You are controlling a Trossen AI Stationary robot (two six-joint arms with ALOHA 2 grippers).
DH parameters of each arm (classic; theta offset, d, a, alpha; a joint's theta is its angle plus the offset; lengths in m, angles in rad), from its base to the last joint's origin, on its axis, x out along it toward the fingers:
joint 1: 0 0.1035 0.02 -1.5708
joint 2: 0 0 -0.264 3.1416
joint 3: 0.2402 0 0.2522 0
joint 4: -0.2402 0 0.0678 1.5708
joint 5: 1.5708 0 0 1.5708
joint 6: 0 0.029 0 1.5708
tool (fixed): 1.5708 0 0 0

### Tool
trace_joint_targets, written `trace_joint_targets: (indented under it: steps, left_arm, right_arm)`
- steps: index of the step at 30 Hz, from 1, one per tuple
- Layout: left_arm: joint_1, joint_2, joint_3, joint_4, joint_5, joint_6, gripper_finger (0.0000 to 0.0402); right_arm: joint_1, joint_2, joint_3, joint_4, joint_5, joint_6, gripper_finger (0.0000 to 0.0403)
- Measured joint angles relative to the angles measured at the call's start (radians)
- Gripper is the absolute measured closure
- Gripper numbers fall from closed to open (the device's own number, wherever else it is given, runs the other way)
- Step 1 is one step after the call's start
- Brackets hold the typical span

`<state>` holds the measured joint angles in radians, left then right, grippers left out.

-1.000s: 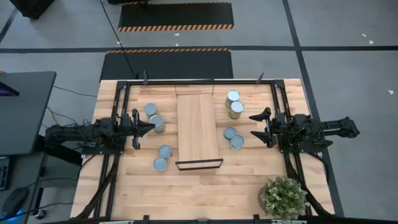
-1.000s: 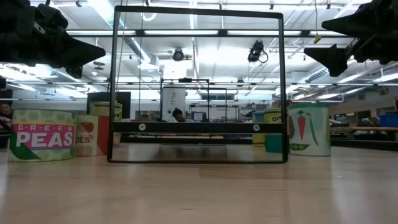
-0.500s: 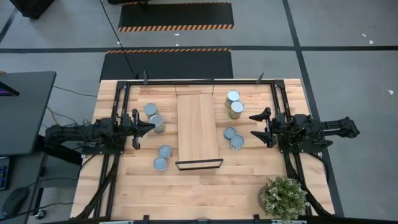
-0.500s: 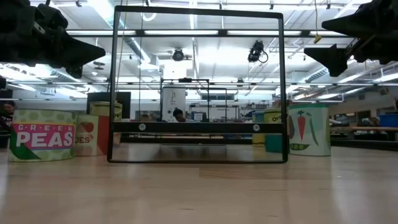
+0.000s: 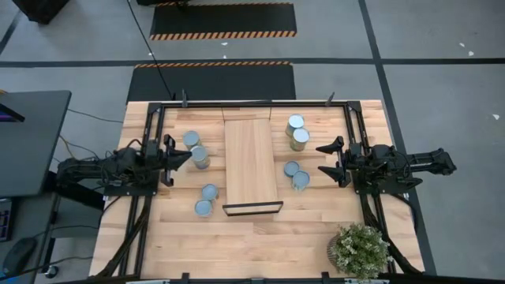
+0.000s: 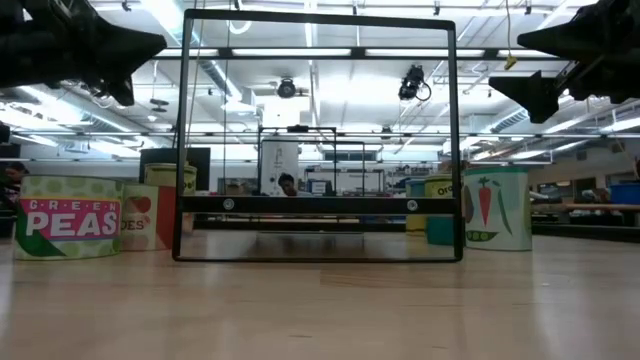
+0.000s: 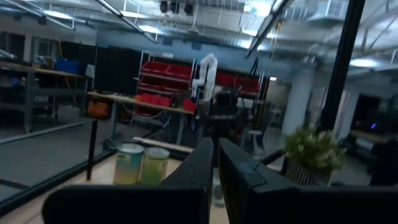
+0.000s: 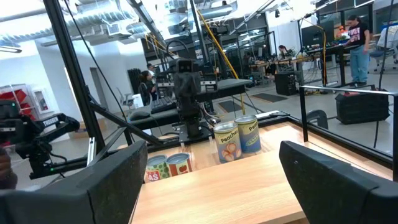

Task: Pick and place cans onto a shelf
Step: Put the canned peaches on the shelf

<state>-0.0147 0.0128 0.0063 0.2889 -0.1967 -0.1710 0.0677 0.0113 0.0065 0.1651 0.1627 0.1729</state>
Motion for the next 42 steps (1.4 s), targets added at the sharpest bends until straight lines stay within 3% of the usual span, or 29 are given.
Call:
trace_joint_targets:
  steps: [3,7,9,14,22,24,29,42]
  left_arm:
    - [0.0,0.0,0.0,-0.003,0.009,-0.086,0.0372]
    - [0.0,0.0,0.0,-0.016,0.151,-0.128,0.0372]
    - [-0.001,0.0,0.0,-0.001,0.167,-0.147,0.0371]
    - [0.001,0.0,0.0,0.012,0.103,-0.176,0.0346]
    - [0.002,0.0,0.0,0.009,-0.022,-0.153,0.0267]
    - [0.002,0.0,0.006,-0.01,-0.064,-0.138,0.025]
    - [0.003,0.031,0.105,-0.241,-0.174,-0.158,0.0213]
    - [0.003,0.316,0.296,-0.451,-0.229,-0.158,0.0158]
  right_arm:
    - [0.0,0.0,0.0,0.002,0.0,0.0,0.0029]
    - [0.0,0.0,0.0,0.077,0.025,0.0,0.0029]
    - [0.0,0.0,0.0,0.117,0.026,0.0,0.0029]
    - [-0.005,0.0,0.0,0.298,0.094,0.001,0.0029]
    - [-0.046,0.002,0.0,0.316,0.427,0.14,0.0029]
    - [-0.06,0.006,0.0,0.312,0.436,0.14,0.0029]
    - [-0.083,0.01,0.0,0.312,0.403,0.155,0.0029]
    - [-0.1,0.01,0.0,0.321,0.394,0.197,0.0029]
